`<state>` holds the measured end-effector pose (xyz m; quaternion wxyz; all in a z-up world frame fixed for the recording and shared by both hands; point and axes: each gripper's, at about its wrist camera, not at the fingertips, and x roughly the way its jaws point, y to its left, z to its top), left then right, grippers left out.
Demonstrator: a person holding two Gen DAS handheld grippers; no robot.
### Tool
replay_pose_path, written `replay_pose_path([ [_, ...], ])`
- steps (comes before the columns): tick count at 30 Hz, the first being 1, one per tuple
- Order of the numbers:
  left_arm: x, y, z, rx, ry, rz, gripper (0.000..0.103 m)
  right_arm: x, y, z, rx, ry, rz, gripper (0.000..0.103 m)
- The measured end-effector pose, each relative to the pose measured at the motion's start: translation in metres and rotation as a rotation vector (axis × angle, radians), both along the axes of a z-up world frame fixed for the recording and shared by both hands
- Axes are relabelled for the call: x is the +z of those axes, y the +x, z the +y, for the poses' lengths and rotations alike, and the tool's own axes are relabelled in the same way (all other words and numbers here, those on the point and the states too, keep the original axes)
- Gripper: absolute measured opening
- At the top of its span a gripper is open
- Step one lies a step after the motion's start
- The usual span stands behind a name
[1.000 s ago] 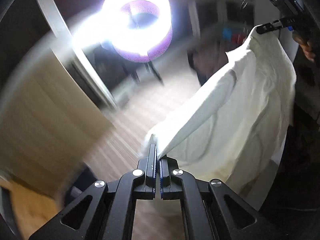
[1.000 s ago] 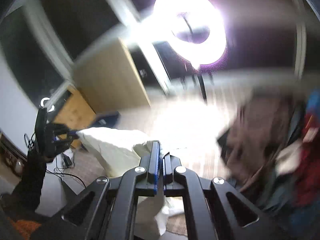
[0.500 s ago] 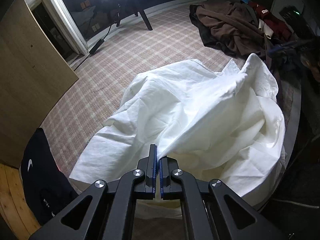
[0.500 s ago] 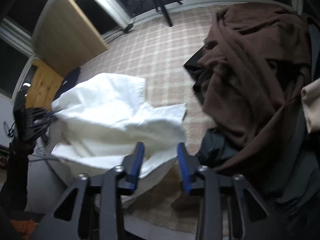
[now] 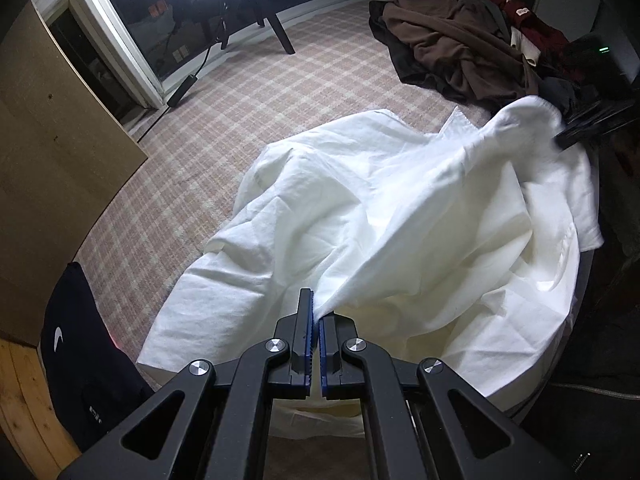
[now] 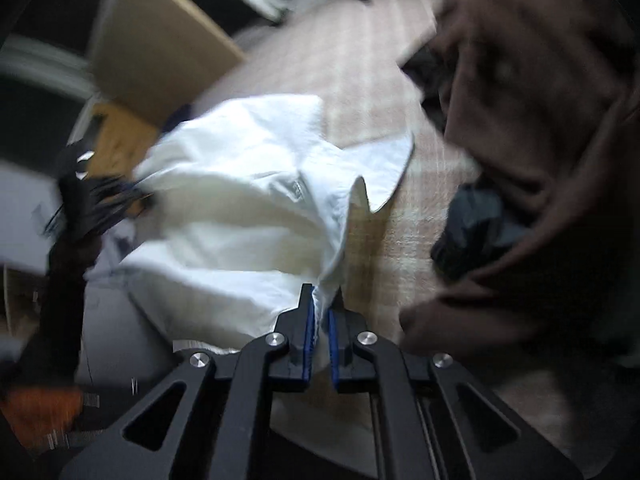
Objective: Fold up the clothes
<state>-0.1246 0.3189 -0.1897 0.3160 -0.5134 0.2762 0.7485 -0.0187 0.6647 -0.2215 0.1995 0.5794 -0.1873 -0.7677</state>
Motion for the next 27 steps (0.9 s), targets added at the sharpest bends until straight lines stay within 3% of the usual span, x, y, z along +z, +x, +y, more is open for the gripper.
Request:
replay_pose_path([
  [2, -0.003, 0.001, 0.001, -0.004, -0.004, -0.008, 0.002, -0.001, 0.005, 0.004, 0.042, 0.160, -0.033, 0.008],
  [3, -0.004, 0.002, 0.002, -0.007, -0.007, -0.010, 0.003, -0.002, 0.007, 0.007, 0.063, 0.240, -0.049, 0.013],
  [4, -0.005, 0.003, 0.003, -0.010, -0.009, -0.012, 0.004, -0.003, 0.006, 0.010, 0.057, 0.254, -0.064, 0.022],
  [6, -0.002, 0.007, 0.004, -0.014, -0.013, -0.002, 0.007, -0.001, -0.003, 0.017, 0.016, 0.202, -0.062, 0.027],
  [8, 0.005, 0.011, 0.003, -0.014, -0.007, 0.011, 0.008, 0.008, -0.014, 0.019, -0.014, 0.150, 0.002, 0.045],
  [10, 0.014, 0.016, 0.000, -0.015, -0.001, 0.020, 0.011, 0.010, -0.029, 0.016, -0.014, 0.132, 0.039, 0.055],
  [14, 0.024, 0.025, 0.006, -0.042, -0.035, 0.056, 0.012, -0.007, -0.058, 0.003, 0.029, 0.137, 0.021, 0.055],
  [19, 0.017, 0.032, 0.034, -0.114, -0.094, 0.093, 0.027, -0.038, -0.067, -0.008, 0.074, 0.168, -0.035, 0.055],
  [21, 0.008, 0.032, 0.046, -0.145, -0.114, 0.086, 0.027, -0.044, -0.064, -0.007, 0.072, 0.151, -0.033, 0.055],
  [23, -0.001, 0.031, 0.055, -0.165, -0.132, 0.076, 0.019, -0.046, -0.062, -0.003, 0.063, 0.116, -0.018, 0.055],
  [24, -0.003, 0.028, 0.057, -0.156, -0.137, 0.065, 0.005, -0.046, -0.062, -0.001, 0.059, 0.099, -0.017, 0.055],
  [25, -0.005, 0.025, 0.057, -0.142, -0.139, 0.051, 0.000, -0.046, -0.061, 0.001, 0.058, 0.087, -0.018, 0.055],
  [27, 0.001, 0.023, 0.054, -0.113, -0.106, 0.023, 0.000, -0.045, -0.059, 0.003, 0.063, 0.066, -0.007, 0.054],
])
